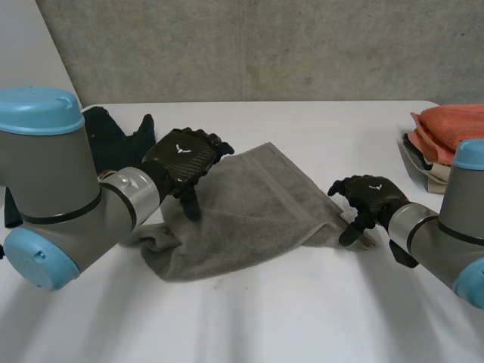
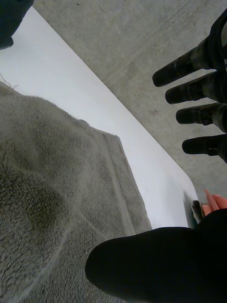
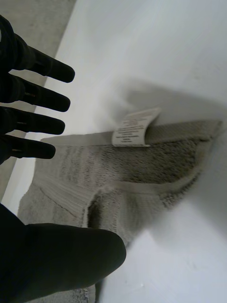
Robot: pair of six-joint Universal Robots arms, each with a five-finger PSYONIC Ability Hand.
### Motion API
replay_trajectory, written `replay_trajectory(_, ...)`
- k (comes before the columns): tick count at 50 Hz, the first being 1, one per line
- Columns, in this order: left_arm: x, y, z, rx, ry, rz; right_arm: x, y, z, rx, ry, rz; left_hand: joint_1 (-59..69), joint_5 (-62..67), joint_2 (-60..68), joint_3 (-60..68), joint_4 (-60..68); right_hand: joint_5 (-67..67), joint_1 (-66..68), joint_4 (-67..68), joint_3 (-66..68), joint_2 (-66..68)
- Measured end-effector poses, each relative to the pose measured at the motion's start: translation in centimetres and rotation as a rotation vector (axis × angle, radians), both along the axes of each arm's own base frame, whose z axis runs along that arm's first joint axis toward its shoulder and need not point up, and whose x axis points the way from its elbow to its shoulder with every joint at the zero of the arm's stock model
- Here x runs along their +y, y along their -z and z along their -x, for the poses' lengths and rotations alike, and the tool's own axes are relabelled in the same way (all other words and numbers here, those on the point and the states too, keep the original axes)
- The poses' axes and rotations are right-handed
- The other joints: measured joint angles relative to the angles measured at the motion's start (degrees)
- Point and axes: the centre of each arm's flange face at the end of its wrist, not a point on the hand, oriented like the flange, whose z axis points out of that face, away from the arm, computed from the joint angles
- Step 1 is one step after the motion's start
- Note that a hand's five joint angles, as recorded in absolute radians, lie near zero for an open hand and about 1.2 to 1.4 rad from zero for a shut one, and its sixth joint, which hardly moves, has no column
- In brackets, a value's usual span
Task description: Fold the laundry.
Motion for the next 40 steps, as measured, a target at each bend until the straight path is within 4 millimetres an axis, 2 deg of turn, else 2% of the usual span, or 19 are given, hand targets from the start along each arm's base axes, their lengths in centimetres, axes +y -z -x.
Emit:
replay_trajectory(1, 0.4, 0.0, -0.1, 0.000, 0.002, -0.003, -0.2, 0.6, 0.3, -0.021, 0.020, -0.040, 0.0, 0.0, 0.0, 0.0, 0.0, 0.7, 0.0, 0.1, 0.0, 0.0)
replay_trajectory(12, 1.0, 0.1, -0.5, -0.004, 0.006, -0.010, -0.4, 2.5, 0.2, -0.017, 0.030, -0.066, 0.0, 0.0, 0.0, 0.0, 0.0, 3.9, 1.8, 2.8, 0.4, 0.4)
replay_trajectory(17, 1.0, 0.3, -0.6, -0.004, 0.005, -0.017, -0.3, 3.1, 0.0, -0.012, 0.022, -0.072, 0.0, 0.0, 0.0, 0.0, 0.0, 7.2, 5.4, 6.2, 4.9, 5.4)
replay_trajectory(21, 1.0, 0.4, -0.6, -0.001, 0.003, -0.021, -0.3, 3.4, -0.3, -0.010, 0.017, -0.065, 0.0, 0.0, 0.0, 0.0, 0.0, 14.1, 12.9, 13.2, 12.6, 13.1)
replay_trajectory(25, 1.0, 0.4, -0.8, 0.005, -0.003, -0.022, -0.3, 3.5, -0.6, -0.008, 0.013, -0.055, 0.0, 0.0, 0.0, 0.0, 0.0, 31.4, 31.3, 30.9, 30.7, 31.6)
replay_trajectory(26, 1.0, 0.3, -0.9, 0.008, -0.007, -0.021, -0.4, 3.6, -0.6, -0.007, 0.013, -0.051, 0.0, 0.0, 0.0, 0.0, 0.0, 40.3, 39.5, 39.8, 38.7, 39.8)
replay_trajectory(28, 0.9, 0.2, -1.0, 0.012, -0.015, -0.019, -0.4, 3.5, -0.6, -0.007, 0.015, -0.041, 0.0, 0.0, 0.0, 0.0, 0.0, 43.6, 40.4, 44.4, 43.2, 44.0)
replay_trajectory(34, 0.2, -0.3, -2.6, 0.021, -0.072, -0.011, -0.8, 2.4, -0.2, -0.018, 0.031, 0.008, 0.0, 0.0, 0.0, 0.0, 0.0, 43.8, 40.4, 45.6, 44.1, 44.1)
replay_trajectory(40, -1.2, -0.5, -5.9, 0.023, -0.184, -0.033, -1.3, 1.2, 0.6, -0.014, 0.046, 0.055, 0.0, 0.0, 0.0, 0.0, 0.0, 43.8, 40.4, 45.6, 44.1, 44.1)
